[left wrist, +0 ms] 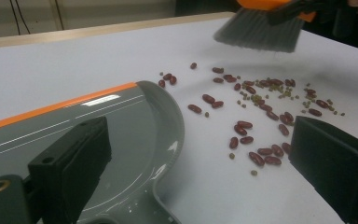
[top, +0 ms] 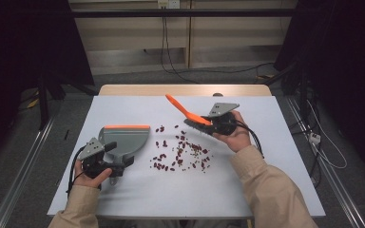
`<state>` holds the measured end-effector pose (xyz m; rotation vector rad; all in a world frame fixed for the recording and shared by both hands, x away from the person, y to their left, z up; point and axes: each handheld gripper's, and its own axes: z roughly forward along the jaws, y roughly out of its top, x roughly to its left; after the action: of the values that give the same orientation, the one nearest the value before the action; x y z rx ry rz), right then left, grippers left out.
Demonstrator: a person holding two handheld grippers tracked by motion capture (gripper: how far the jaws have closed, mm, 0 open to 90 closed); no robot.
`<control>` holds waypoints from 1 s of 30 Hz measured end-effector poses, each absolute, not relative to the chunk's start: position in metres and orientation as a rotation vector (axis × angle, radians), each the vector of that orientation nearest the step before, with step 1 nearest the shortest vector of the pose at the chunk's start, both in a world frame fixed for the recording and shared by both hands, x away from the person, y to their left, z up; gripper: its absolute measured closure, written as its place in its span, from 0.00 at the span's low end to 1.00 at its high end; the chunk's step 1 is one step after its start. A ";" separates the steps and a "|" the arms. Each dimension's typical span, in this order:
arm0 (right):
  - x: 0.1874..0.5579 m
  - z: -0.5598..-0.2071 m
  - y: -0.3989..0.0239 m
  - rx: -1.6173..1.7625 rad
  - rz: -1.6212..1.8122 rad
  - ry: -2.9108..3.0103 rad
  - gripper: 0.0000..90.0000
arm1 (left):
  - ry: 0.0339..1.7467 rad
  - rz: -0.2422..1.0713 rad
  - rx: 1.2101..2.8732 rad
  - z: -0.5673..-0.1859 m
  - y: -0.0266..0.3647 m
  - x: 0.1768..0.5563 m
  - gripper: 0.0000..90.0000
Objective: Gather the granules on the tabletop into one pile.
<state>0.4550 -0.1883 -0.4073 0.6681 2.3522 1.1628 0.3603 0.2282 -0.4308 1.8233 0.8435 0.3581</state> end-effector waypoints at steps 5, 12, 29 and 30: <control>0.476 -0.421 -0.179 0.669 1.073 2.360 0.79 | 0.845 0.356 1.819 -0.431 0.229 0.361 0.06; 0.468 -0.430 -0.162 0.535 1.033 2.469 0.79 | 0.846 0.356 1.815 -0.431 0.230 0.361 0.06; 0.432 -0.418 -0.165 0.418 1.105 2.518 0.79 | 0.849 0.371 1.802 -0.428 0.231 0.359 0.06; 0.435 -0.417 -0.165 0.437 1.125 2.506 0.79 | 0.846 0.370 1.801 -0.428 0.230 0.359 0.06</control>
<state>0.4347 -0.1654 -0.4166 0.4366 2.5056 1.1249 0.3588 0.2303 -0.4277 1.8013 0.8461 0.3697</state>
